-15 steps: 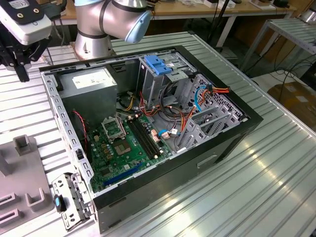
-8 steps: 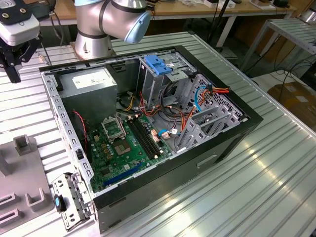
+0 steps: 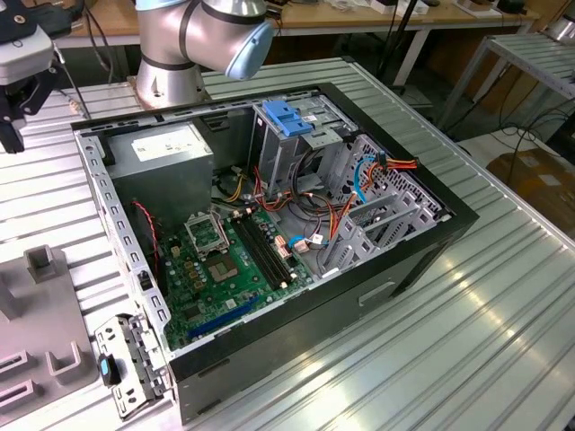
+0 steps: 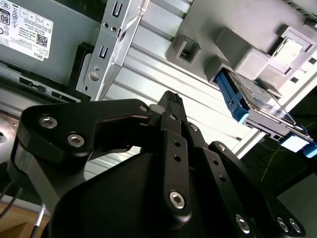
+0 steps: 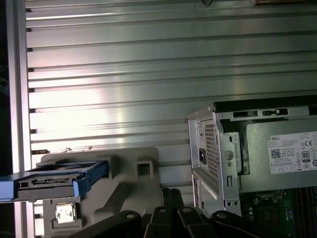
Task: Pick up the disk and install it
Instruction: 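Reach for the disk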
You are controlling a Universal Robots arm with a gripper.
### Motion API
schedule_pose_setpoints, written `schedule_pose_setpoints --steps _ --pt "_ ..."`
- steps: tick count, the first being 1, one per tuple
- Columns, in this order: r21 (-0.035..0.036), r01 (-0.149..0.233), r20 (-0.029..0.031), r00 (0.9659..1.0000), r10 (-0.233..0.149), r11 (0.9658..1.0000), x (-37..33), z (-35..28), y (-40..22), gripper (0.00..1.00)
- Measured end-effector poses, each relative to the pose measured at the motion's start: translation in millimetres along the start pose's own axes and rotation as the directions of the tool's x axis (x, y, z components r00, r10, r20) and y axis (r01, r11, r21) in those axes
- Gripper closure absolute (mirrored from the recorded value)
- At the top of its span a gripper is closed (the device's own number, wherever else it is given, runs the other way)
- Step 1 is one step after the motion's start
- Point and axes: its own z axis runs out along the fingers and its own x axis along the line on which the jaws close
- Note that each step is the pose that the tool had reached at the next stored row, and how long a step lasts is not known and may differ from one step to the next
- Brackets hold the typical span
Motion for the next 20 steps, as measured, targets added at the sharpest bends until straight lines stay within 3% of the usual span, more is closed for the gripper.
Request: schedule_pose_setpoints --steps 20 --pt "-0.0001 0.0 -0.0004 1.0 0.0 1.0 23.5 -0.4 -0.1 0.89"
